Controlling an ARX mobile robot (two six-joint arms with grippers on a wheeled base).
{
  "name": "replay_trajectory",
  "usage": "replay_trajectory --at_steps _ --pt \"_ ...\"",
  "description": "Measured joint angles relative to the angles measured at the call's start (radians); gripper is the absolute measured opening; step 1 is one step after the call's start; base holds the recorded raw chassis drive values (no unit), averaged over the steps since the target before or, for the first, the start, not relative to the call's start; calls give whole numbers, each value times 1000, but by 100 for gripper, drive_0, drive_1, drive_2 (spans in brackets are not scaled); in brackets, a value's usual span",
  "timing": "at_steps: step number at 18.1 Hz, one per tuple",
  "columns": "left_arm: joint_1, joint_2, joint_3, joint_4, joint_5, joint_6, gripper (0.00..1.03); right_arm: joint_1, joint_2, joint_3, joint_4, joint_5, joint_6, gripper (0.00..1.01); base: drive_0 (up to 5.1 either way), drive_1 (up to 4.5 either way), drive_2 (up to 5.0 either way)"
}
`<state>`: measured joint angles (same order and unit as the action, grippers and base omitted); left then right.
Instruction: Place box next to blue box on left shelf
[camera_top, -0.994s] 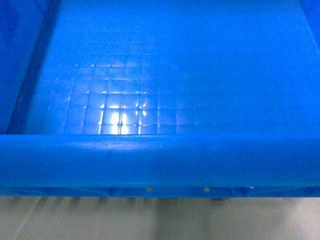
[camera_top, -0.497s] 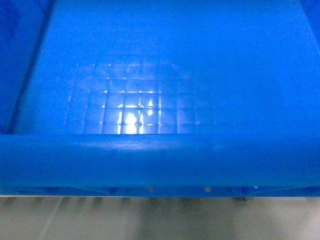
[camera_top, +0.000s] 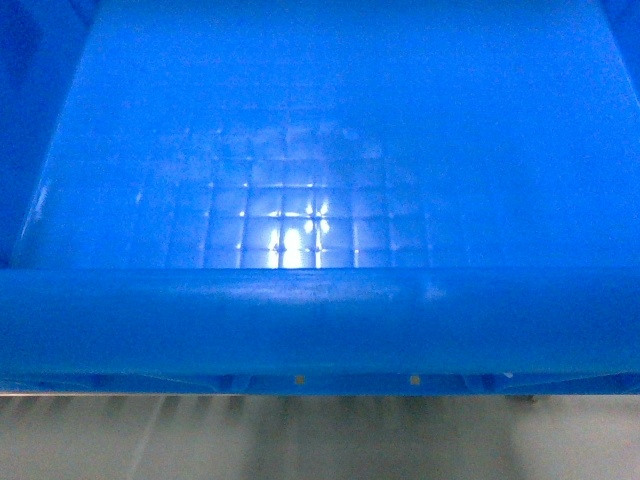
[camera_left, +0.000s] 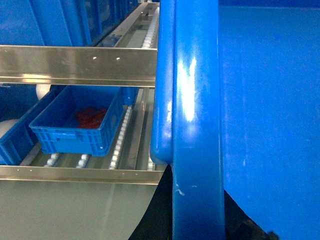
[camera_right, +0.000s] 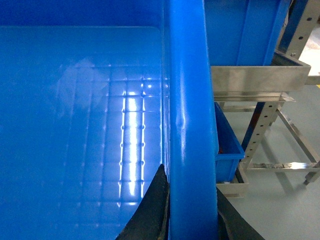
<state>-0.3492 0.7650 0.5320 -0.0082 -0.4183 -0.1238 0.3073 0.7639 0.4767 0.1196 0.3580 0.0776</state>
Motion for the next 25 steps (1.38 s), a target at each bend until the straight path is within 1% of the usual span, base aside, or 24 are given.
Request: replay_trajectory --at_steps 6,10,25 --pt "0 0 0 0 0 0 7 0 0 0 0 0 0 9 -474 249 220" --pt "2 -3 0 -2 -1 1 7 0 0 0 1 -6 0 9 0 0 0" --pt "1 -3 0 3 0 1 7 0 0 0 3 0 0 9 -2 -2 -2"
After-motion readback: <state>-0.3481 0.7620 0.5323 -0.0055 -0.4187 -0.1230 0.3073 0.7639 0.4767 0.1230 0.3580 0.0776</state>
